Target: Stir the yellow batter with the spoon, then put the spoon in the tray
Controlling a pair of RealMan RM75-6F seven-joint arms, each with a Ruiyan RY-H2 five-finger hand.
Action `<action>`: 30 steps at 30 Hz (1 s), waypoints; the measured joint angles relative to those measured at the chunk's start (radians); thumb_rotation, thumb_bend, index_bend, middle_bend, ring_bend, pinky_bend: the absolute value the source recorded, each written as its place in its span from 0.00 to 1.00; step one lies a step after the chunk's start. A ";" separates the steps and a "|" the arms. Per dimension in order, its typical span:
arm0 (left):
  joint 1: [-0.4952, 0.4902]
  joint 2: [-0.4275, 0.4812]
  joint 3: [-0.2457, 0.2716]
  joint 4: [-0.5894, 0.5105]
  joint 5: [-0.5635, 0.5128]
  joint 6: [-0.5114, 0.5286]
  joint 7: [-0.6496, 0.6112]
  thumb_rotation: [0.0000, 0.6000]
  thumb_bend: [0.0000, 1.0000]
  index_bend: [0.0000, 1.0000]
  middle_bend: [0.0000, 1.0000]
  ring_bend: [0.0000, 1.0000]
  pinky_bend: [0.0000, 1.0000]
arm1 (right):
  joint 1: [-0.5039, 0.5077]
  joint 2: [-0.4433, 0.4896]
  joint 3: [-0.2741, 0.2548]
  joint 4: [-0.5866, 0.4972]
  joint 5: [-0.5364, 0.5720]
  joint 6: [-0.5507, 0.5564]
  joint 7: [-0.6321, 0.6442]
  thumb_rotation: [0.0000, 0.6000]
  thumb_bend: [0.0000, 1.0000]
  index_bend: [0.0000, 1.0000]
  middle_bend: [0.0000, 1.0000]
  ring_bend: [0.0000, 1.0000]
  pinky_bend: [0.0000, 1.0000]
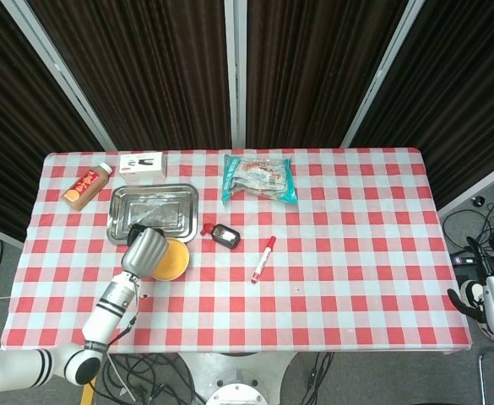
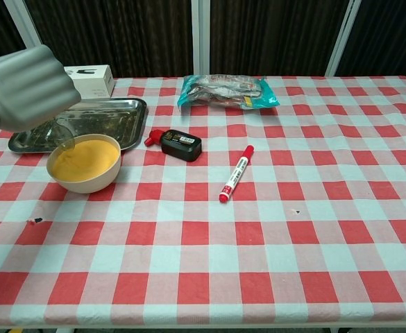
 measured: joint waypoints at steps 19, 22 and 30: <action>0.002 0.000 -0.001 -0.050 -0.042 0.009 0.055 1.00 0.43 0.70 0.98 1.00 1.00 | -0.003 0.000 0.000 -0.003 -0.006 0.007 0.003 1.00 0.17 0.00 0.21 0.00 0.06; -0.001 -0.011 -0.012 -0.033 -0.066 0.004 0.054 1.00 0.42 0.70 0.98 1.00 1.00 | -0.006 0.001 0.000 0.000 -0.006 0.011 0.006 1.00 0.17 0.00 0.21 0.00 0.06; 0.000 0.012 -0.042 -0.063 -0.063 0.010 -0.045 1.00 0.43 0.70 0.99 1.00 1.00 | -0.003 -0.001 0.000 0.002 -0.009 0.007 0.009 1.00 0.17 0.00 0.21 0.00 0.06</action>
